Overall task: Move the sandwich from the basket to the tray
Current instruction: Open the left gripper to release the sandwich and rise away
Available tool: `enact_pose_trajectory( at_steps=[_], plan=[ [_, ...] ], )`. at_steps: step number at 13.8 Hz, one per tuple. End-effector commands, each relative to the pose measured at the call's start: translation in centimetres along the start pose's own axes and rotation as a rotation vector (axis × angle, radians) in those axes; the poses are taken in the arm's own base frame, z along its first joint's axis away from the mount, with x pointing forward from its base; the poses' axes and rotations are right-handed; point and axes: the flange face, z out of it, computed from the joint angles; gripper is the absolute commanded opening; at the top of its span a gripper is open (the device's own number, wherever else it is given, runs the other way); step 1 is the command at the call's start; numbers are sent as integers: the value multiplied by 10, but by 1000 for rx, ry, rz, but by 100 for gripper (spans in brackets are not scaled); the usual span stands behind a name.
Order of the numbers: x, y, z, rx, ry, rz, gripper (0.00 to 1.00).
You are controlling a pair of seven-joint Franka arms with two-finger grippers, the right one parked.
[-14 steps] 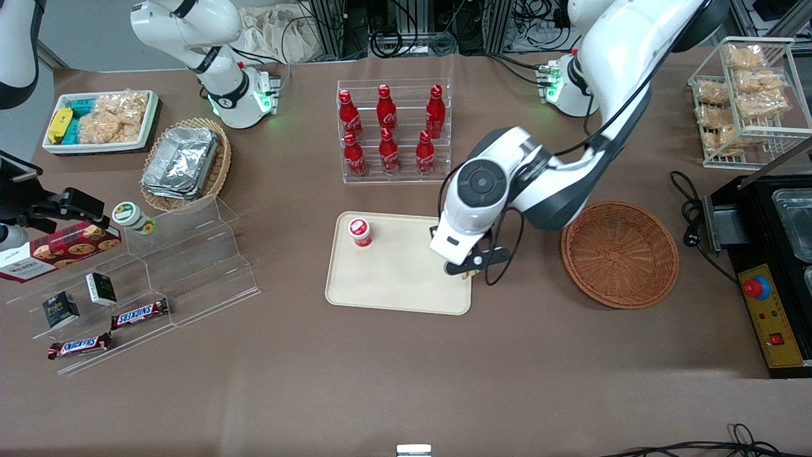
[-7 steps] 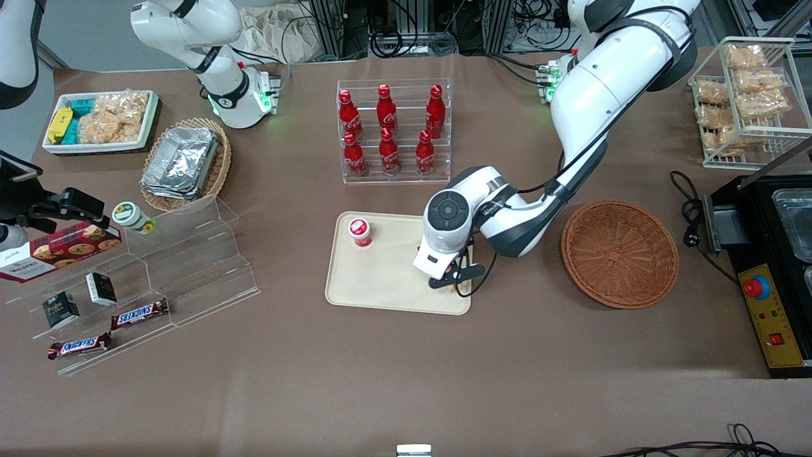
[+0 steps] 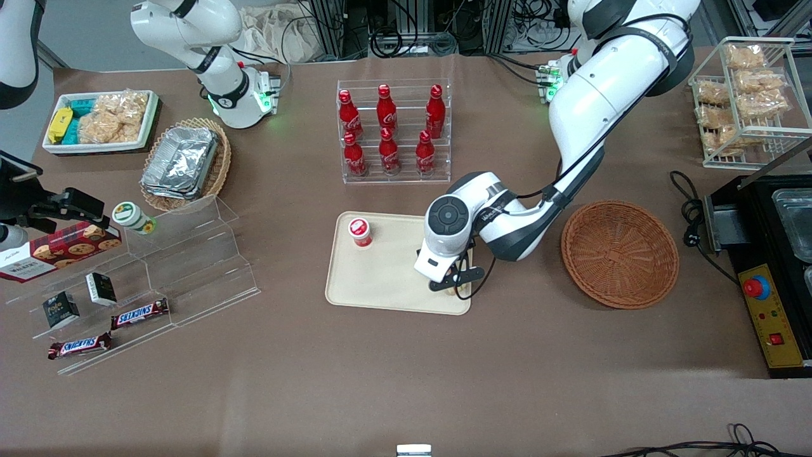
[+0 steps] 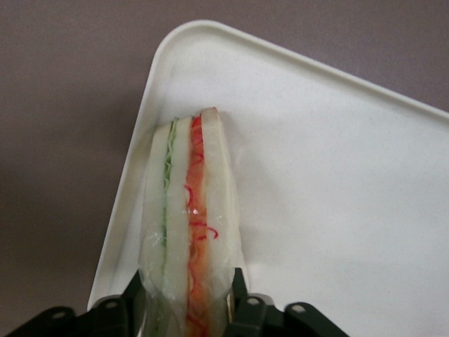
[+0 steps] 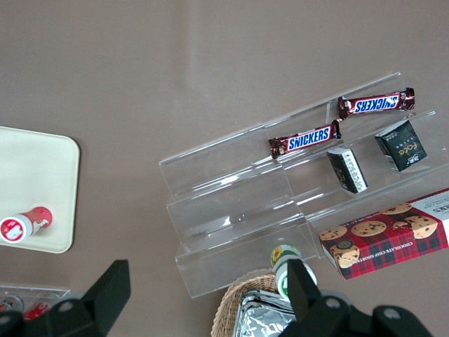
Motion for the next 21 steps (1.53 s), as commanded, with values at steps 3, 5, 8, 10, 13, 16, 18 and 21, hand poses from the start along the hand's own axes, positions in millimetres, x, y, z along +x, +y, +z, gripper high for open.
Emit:
enact_pose_trajectory(
  at_steps=[3, 5, 8, 10, 13, 16, 18, 21],
  plan=[
    [10, -4, -79, -40, 103, -167, 100],
    [12, -22, -130, -6, 155, -246, 100],
    [33, -67, -204, -45, 176, -348, 100],
    [47, -100, -238, -39, 198, -407, 100],
    [54, -125, -269, -56, 224, -448, 100],
    [63, -156, -291, -47, 201, -388, 100],
    [81, -193, -295, -19, 167, -332, 100],
    [94, -241, -314, -6, 148, -199, 100]
  ],
)
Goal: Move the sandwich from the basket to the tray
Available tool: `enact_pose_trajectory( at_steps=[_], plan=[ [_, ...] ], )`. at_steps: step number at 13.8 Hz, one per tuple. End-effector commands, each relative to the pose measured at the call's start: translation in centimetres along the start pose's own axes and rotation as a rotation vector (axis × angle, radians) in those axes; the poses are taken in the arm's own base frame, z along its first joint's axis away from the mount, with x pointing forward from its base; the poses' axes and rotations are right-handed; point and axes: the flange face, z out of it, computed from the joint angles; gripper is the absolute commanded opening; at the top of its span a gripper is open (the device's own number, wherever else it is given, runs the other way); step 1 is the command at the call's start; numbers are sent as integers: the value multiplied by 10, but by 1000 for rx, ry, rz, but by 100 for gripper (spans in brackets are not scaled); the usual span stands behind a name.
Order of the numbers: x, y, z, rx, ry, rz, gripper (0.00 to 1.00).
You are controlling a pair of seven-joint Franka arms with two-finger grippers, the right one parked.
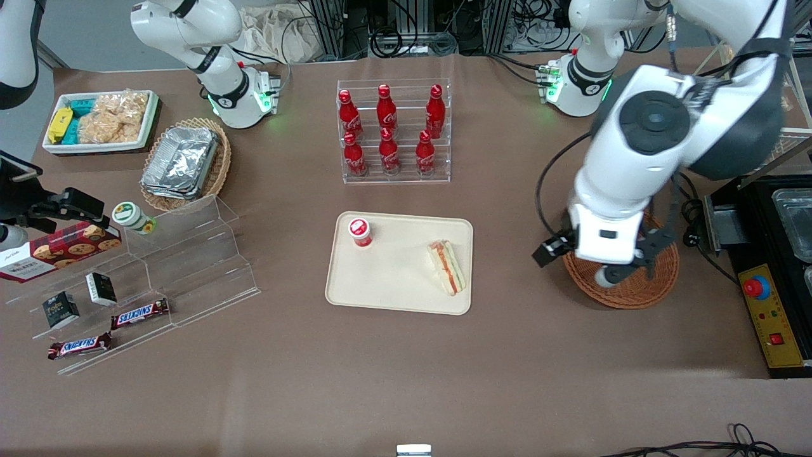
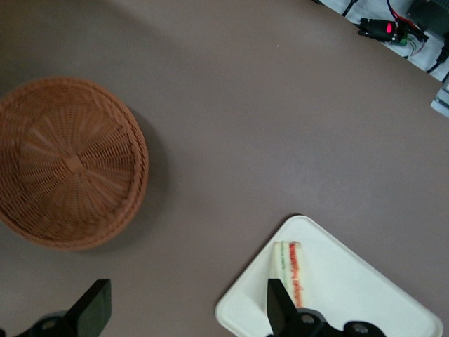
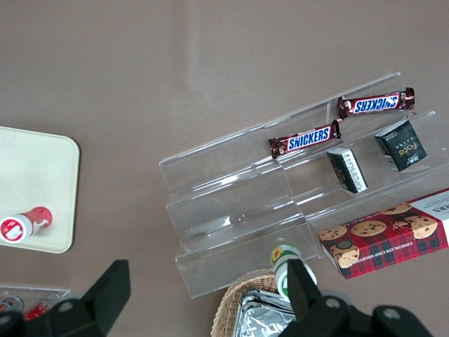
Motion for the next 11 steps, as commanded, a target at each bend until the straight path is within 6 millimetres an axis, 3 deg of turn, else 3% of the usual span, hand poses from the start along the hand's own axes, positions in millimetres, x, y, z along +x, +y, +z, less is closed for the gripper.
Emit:
enact_pose_trajectory(
  at_steps=[1, 7, 9, 11],
  plan=[
    [15, -46, -16, 18, -22, 99, 100],
    [51, -188, -48, -33, -54, 326, 100],
    [49, -222, -61, -48, -64, 367, 100],
    [37, -242, -80, -54, -70, 410, 100]
  ],
)
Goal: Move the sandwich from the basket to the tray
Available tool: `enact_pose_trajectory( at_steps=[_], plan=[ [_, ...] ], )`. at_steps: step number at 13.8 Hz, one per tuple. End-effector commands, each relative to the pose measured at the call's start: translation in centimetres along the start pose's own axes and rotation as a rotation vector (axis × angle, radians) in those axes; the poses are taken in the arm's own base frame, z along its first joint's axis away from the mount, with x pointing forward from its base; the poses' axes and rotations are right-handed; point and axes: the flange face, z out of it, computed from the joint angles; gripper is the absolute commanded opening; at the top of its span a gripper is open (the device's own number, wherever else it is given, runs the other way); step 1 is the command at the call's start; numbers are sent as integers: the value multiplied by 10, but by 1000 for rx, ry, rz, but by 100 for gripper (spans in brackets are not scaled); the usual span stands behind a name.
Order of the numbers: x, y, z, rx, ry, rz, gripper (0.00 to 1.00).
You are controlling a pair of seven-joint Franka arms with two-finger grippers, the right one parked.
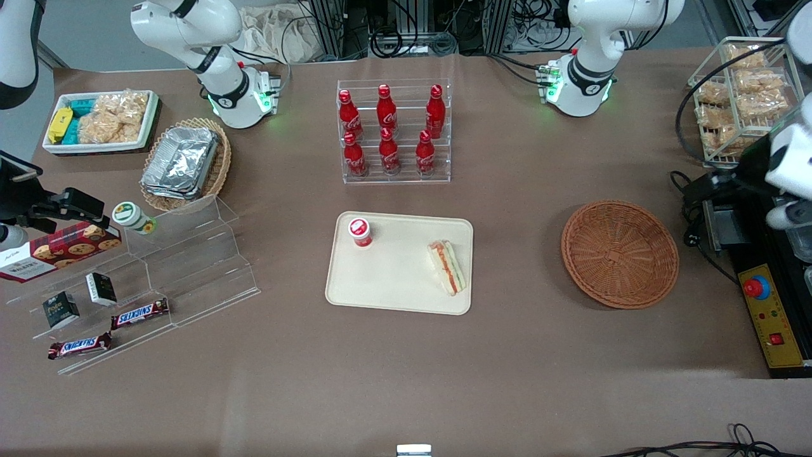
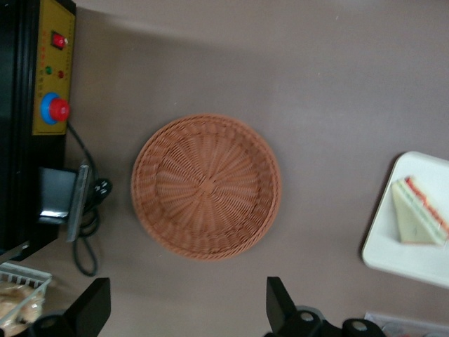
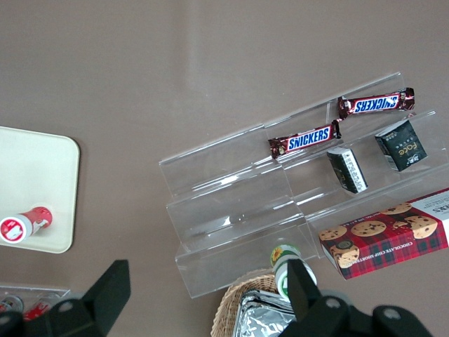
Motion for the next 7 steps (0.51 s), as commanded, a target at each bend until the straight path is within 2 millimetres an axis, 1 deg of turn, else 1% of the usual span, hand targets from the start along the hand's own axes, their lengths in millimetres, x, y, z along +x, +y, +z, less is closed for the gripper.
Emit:
enact_pose_trajectory(
  at_steps=[1, 3, 5, 6, 7],
  plan=[
    [-37, -7, -22, -20, -8, 79, 100],
    [-56, -21, -27, -27, -5, 85, 100],
    [-70, -28, -21, -32, -8, 88, 100],
    [-73, -29, -20, -33, -7, 96, 100],
    [-72, -29, -21, -21, -10, 104, 100]
  ],
)
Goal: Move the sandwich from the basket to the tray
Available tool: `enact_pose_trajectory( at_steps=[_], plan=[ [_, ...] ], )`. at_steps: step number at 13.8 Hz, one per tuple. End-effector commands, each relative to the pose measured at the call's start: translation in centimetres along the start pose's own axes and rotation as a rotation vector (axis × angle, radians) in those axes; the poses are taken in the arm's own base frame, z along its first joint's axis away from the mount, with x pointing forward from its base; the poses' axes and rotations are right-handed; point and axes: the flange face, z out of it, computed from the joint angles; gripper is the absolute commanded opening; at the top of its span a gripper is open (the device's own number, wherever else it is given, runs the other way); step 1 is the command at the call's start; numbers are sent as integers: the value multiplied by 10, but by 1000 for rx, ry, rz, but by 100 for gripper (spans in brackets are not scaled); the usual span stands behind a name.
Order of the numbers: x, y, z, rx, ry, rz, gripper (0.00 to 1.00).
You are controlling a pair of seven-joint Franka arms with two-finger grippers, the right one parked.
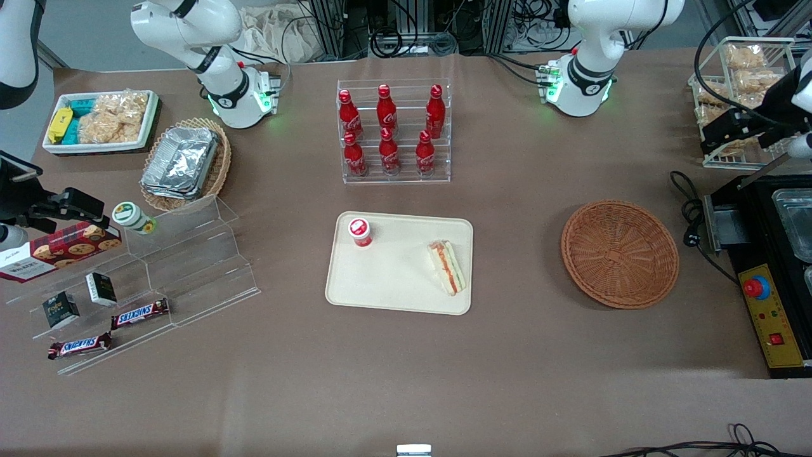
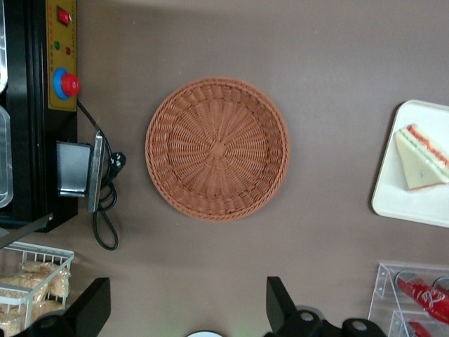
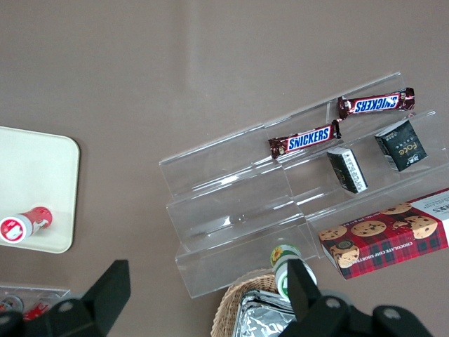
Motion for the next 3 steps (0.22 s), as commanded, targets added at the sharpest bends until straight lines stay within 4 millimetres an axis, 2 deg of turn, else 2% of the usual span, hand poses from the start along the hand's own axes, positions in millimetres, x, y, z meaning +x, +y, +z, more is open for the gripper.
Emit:
enact_pose_trajectory(
  at_steps=[1, 3],
  plan=[
    [-9, 2, 5, 6, 0, 41, 100],
    [-3, 5, 4, 15, 0, 21, 100]
  ],
)
